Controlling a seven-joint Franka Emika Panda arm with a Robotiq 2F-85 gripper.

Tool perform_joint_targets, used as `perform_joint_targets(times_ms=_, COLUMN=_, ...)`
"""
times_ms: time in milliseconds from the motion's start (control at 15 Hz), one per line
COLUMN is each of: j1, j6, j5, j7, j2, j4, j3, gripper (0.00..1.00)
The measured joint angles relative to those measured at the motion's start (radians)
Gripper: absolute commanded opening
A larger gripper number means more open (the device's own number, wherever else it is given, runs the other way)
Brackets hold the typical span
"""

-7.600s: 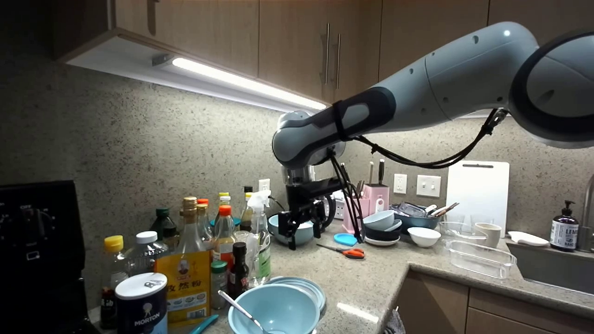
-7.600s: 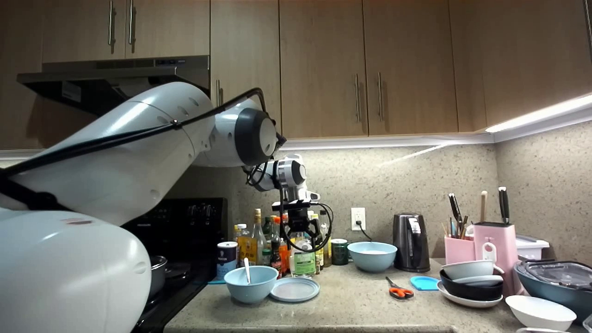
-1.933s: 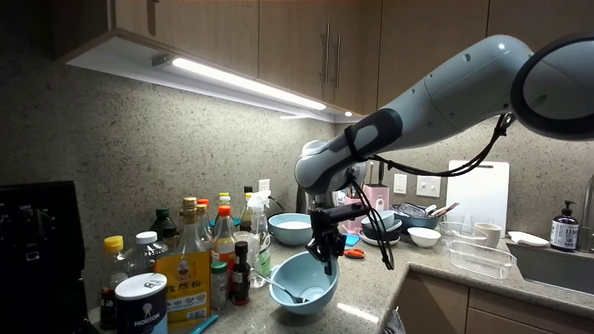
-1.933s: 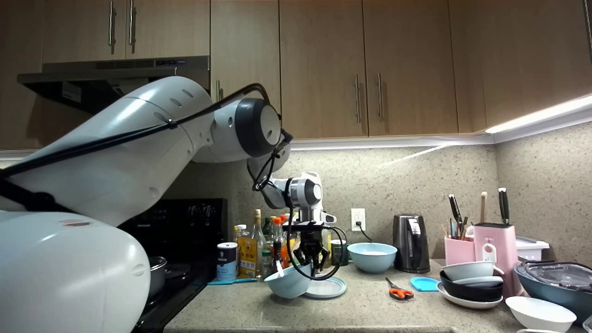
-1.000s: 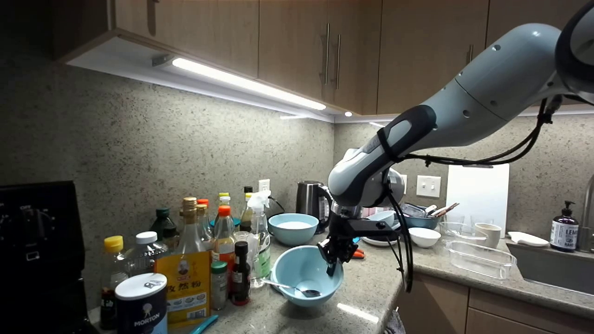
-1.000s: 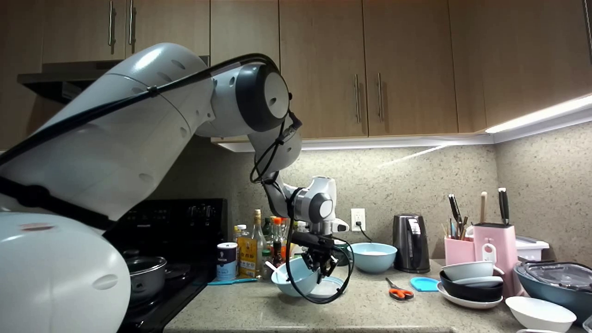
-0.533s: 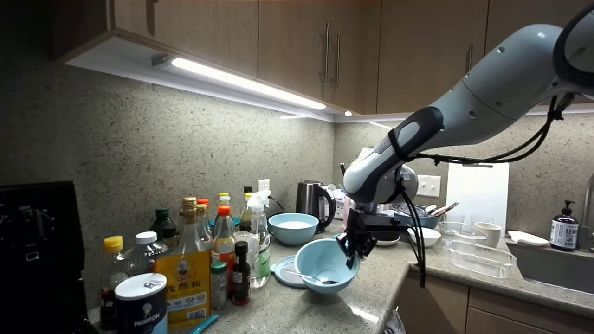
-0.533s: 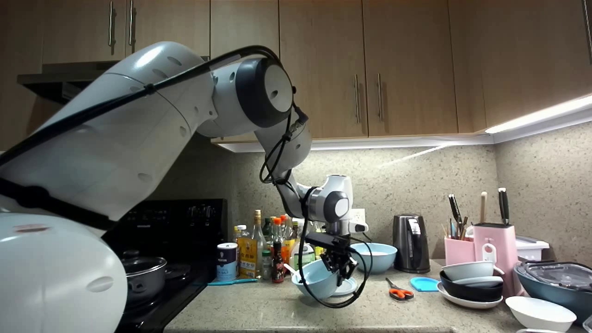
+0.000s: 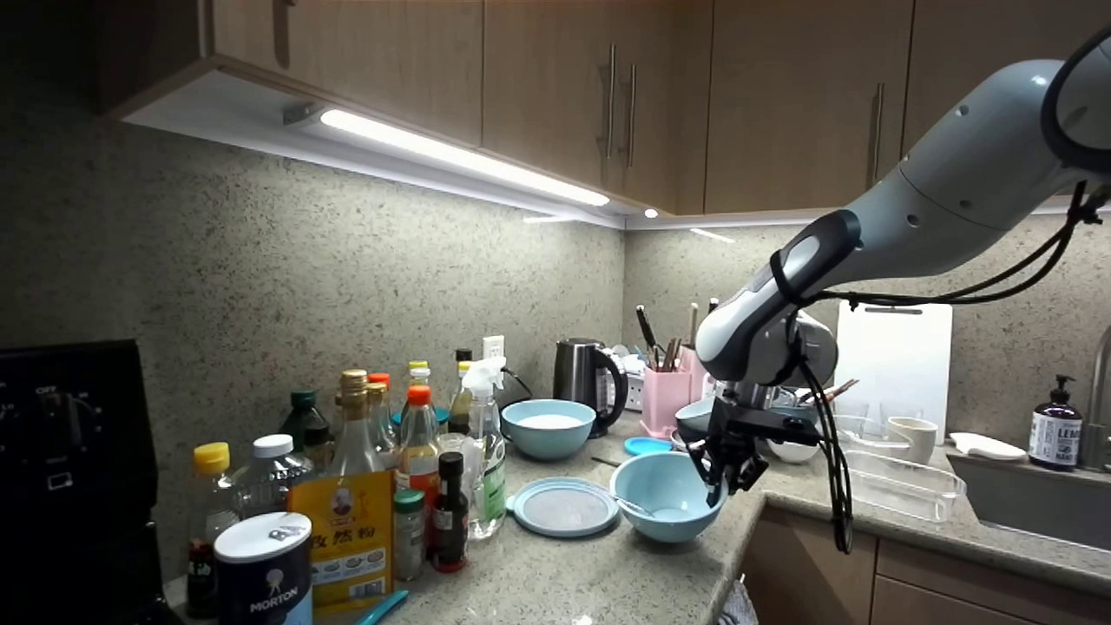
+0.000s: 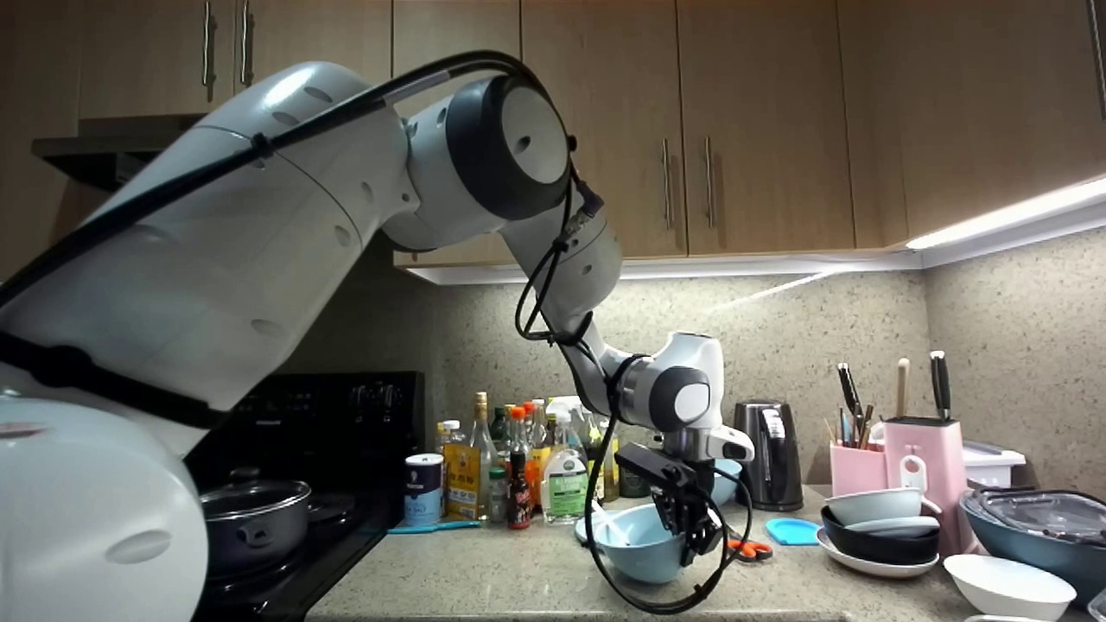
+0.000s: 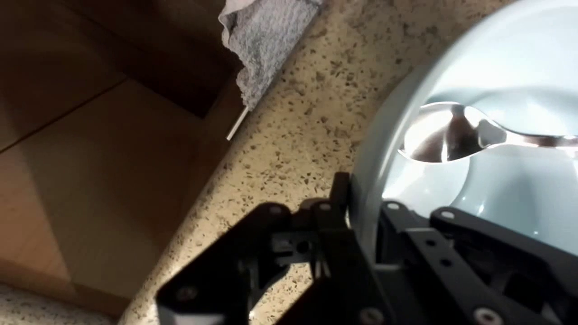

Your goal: Put the clear lunch box beside the sink and then move the blue bowl to the right

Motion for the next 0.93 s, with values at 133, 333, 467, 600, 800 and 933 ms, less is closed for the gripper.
perform_joint_targets(times_ms=133, j1=-0.010, j6=-0.011, j5=0.037, j7=0.000, j2=0.005, j4=0.001, j3=0.009, gripper=0.07)
perform_joint_targets(times_ms=333, j1=-0.018, j6=-0.035, j5=0.078, j7=0.000, j2=0.021, j4=0.016, j3=0.021, gripper=0.07)
perform_joint_targets(times_ms=467, j1=-0.014, j6=-0.049, j5=0.078, j7=0.025, j2=0.029, j4=0.028, j3=0.017, gripper=0.07)
perform_joint_targets(times_ms=600, j1=0.009, j6=-0.060, j5=0.062, j7=0.089, j2=0.032, j4=0.033, j3=-0.004, gripper=0.07)
perform_joint_targets(times_ms=800, j1=0.050, j6=-0.076, j5=0.043, j7=0.186, j2=0.028, j4=0.035, j3=-0.042, gripper=0.07)
perform_joint_targets(times_ms=933, j1=0.067, j6=-0.092, j5=0.038, j7=0.236, j2=0.025, j4=0.035, j3=-0.060, gripper=0.07)
